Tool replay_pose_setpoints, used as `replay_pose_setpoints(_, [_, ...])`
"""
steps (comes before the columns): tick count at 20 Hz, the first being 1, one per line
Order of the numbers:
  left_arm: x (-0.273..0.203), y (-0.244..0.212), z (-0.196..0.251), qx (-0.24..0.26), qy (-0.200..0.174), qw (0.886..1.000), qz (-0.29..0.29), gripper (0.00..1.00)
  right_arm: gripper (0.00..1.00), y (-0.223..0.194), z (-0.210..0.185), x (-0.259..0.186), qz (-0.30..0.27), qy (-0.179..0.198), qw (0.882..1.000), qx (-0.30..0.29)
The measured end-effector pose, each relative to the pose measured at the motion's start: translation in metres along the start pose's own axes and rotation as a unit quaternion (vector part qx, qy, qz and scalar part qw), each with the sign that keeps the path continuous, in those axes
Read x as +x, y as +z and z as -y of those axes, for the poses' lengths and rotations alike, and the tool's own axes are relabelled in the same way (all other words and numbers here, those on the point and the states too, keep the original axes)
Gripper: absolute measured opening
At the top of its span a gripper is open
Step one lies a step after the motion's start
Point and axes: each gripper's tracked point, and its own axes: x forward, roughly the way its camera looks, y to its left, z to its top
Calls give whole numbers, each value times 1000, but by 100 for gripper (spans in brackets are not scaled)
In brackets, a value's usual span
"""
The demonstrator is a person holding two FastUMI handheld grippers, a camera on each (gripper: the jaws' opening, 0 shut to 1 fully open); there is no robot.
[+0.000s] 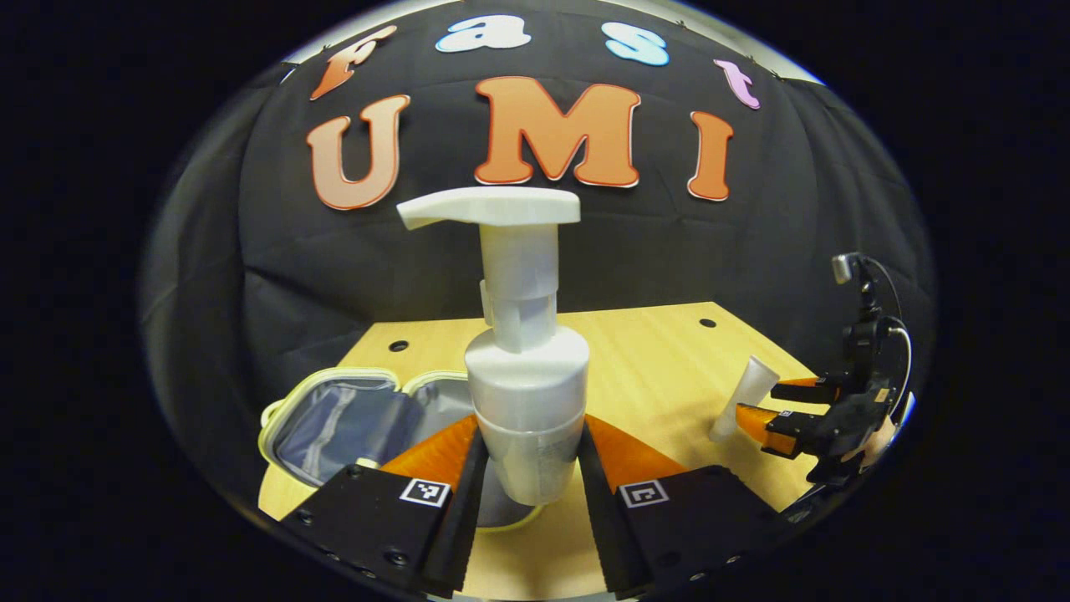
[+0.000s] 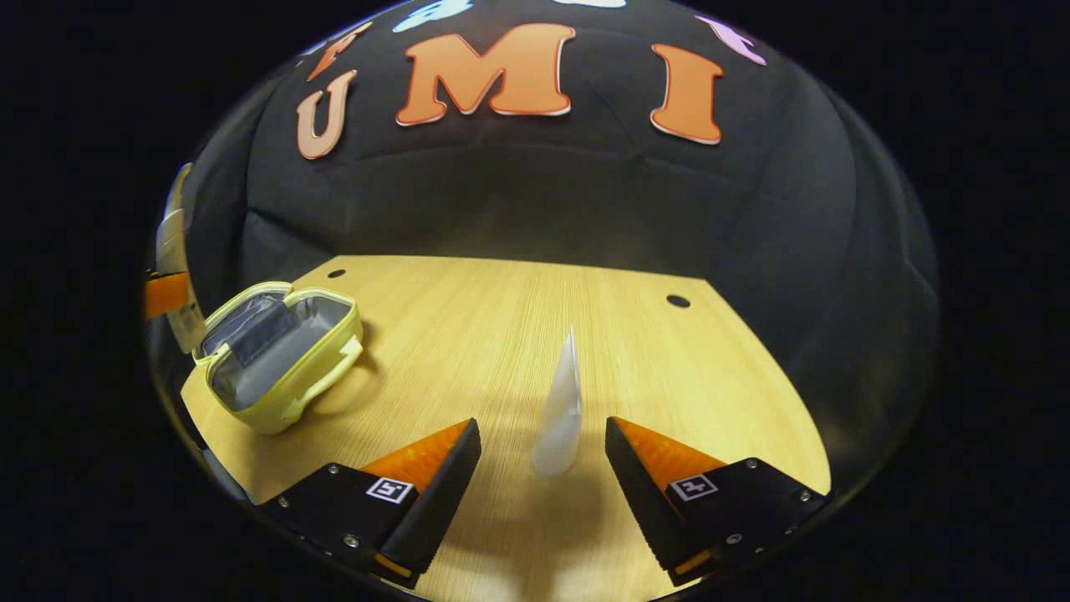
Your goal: First open the suitcase, pack the skin care products into it, and then close the suitcase.
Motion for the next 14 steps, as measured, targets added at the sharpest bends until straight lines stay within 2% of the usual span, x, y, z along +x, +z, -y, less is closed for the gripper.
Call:
replay_pose_setpoints(2, [-9,-4,-20,-8,14,1000,-5,59,94,-11,5,12,-17,-8,1000,8])
replay_pose_setpoints(9, [-25,-7,-63,-6,47,999,7,59,72,-30,9,42,-38,-15,999,21])
replay_pose_setpoints(10, [-23,-9,-65,-8,46,999,4,59,66,-31,12,44,-40,-22,999,22])
replay_pose_setpoints(11, [-21,-12,-67,-13,43,999,-1,59,54,-30,12,42,-40,-24,998,29])
replay_pose_setpoints(12, [-19,-15,-71,-18,39,999,-2,59,47,-32,12,45,-44,-25,998,34])
replay_pose_setpoints(14, [-12,-14,-75,-10,31,999,-6,59,40,-30,10,38,-46,-30,997,45])
